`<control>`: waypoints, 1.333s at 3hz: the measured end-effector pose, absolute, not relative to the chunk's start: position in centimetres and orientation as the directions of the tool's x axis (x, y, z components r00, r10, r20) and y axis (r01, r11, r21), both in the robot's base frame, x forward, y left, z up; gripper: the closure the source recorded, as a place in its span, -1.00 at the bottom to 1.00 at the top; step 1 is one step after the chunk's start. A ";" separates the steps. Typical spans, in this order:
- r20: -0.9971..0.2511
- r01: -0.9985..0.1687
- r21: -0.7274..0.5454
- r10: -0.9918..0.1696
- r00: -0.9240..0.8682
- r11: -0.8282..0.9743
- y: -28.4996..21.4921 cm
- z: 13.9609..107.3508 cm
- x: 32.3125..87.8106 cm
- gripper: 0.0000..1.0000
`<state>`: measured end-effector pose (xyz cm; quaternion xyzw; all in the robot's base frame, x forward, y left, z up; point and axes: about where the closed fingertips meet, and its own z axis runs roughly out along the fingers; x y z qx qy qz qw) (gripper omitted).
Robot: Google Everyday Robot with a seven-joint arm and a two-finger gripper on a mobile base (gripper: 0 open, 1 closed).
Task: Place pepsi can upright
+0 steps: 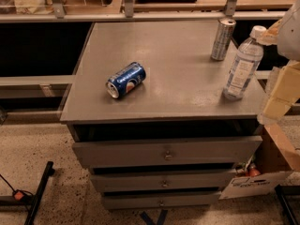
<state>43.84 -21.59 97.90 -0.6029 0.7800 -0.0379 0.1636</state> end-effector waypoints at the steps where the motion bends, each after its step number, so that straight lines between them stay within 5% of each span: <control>1: -0.210 -0.928 -0.256 -0.953 -0.219 0.270 -21.6 97.9 43.8 -1.00; 3: -0.183 -0.929 -0.360 -0.983 -0.024 0.090 -16.8 100.2 46.1 -1.00; 4: -0.084 -0.893 -0.436 -0.982 0.167 -0.115 -10.0 101.6 49.2 -1.00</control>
Offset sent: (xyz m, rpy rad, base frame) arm 0.0060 0.0205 0.0076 -0.0134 -0.0542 0.1000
